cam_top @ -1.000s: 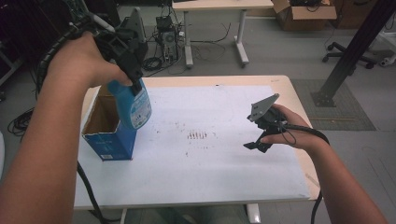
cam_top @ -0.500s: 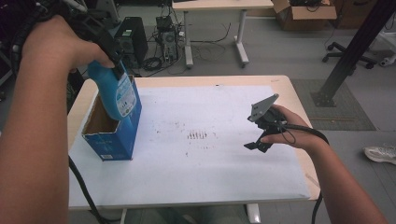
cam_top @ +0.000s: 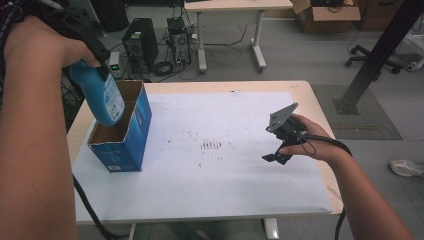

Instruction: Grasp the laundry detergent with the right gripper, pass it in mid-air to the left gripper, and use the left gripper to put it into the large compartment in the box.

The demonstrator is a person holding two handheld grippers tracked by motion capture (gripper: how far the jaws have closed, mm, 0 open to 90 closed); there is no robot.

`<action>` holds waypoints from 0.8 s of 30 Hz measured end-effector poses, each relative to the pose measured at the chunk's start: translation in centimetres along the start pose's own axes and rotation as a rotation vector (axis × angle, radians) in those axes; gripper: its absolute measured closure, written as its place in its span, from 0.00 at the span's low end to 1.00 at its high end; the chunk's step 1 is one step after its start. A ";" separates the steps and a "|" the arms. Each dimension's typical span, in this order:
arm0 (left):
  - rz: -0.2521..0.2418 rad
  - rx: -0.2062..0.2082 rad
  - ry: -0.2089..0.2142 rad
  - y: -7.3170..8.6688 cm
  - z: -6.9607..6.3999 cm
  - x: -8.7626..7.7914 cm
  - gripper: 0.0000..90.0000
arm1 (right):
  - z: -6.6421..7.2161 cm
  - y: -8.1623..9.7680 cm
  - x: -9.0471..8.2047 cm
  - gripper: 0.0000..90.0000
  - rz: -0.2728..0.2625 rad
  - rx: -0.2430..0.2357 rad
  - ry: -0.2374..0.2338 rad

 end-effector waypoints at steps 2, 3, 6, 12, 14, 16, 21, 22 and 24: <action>-0.004 -0.018 -0.003 0.0 0.3 0.0 0.43 | 0.0 -0.1 0.0 0.03 0.001 -0.002 0.000; -0.004 -0.024 -0.005 0.0 0.6 0.0 0.43 | 0.0 -0.1 0.0 0.03 0.000 -0.001 -0.001; -0.005 -0.040 -0.005 0.1 1.0 0.1 0.43 | 0.0 -0.2 0.0 0.03 0.001 -0.003 -0.001; -0.007 -0.066 0.004 0.1 1.5 0.5 0.43 | 0.1 -0.4 0.0 0.03 0.004 -0.004 -0.002; -0.006 -0.068 0.002 0.0 1.6 0.7 0.43 | 0.1 -0.4 0.1 0.03 0.003 -0.003 -0.001; -0.002 -0.070 -0.001 -0.1 1.7 1.0 0.43 | 0.1 -0.4 0.1 0.03 0.002 0.000 -0.001; 0.005 -0.068 0.004 -0.3 1.9 1.9 0.43 | 0.2 -0.2 0.2 0.03 0.004 0.004 -0.002; 0.006 -0.070 0.008 -0.3 2.0 2.1 0.43 | 0.2 -0.2 0.2 0.03 0.004 0.003 -0.004; 0.014 -0.071 0.012 -0.4 2.1 2.7 0.43 | 0.3 -0.2 0.2 0.03 0.004 0.003 -0.004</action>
Point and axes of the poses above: each handheld gripper's, and its own axes: x roughly forward along the jaws, y roughly out of its underside, z roughly to its left, the point moved 1 cm from there along x, roughly forward along the jaws, and after that the axes turned 10 degrees about y, right-handed, at the moved point
